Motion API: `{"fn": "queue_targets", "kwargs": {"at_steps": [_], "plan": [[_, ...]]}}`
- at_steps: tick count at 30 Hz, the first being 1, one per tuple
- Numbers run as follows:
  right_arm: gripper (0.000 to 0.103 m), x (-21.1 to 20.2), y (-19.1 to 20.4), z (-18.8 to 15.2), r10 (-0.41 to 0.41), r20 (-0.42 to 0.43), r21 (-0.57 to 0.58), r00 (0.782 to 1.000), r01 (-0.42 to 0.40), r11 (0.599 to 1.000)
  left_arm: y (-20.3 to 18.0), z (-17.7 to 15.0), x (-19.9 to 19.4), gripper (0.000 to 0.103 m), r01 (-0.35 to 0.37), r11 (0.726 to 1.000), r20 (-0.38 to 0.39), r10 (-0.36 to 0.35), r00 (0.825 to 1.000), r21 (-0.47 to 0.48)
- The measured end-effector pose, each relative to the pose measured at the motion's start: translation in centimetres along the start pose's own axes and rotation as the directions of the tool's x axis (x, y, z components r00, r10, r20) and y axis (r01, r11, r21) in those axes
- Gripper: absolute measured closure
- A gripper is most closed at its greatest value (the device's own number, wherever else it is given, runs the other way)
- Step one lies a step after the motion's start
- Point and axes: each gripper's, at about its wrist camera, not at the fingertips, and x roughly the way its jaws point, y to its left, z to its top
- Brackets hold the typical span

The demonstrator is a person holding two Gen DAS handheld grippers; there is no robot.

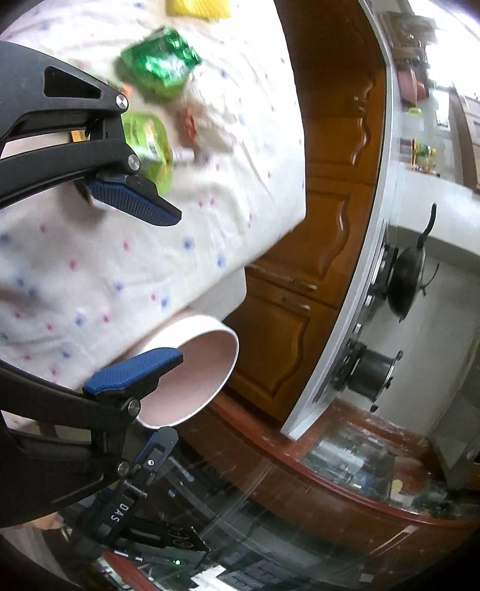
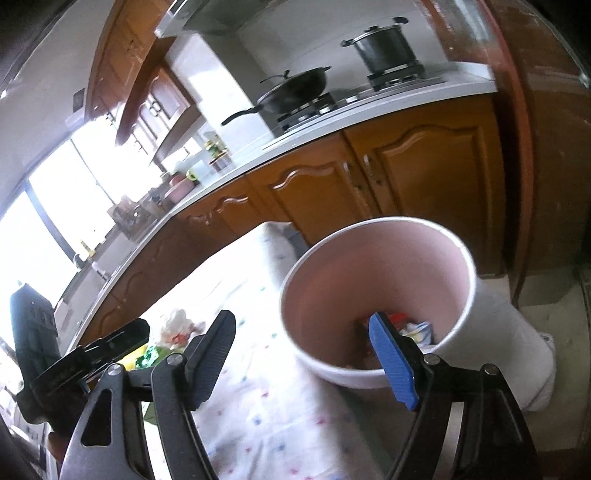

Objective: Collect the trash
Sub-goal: 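Move both open tools back over the remaining trash on the table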

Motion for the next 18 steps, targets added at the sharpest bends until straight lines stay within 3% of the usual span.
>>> {"fn": "queue_targets", "kwargs": {"at_steps": [18], "plan": [[0.026, 1.9, 7.0, -2.4, 0.069, -0.059, -0.088, 0.996, -0.074, 0.993, 8.9, -2.9, -6.8, 0.032, -0.138, 0.987, 0.055, 0.143, 0.988, -0.086]]}}
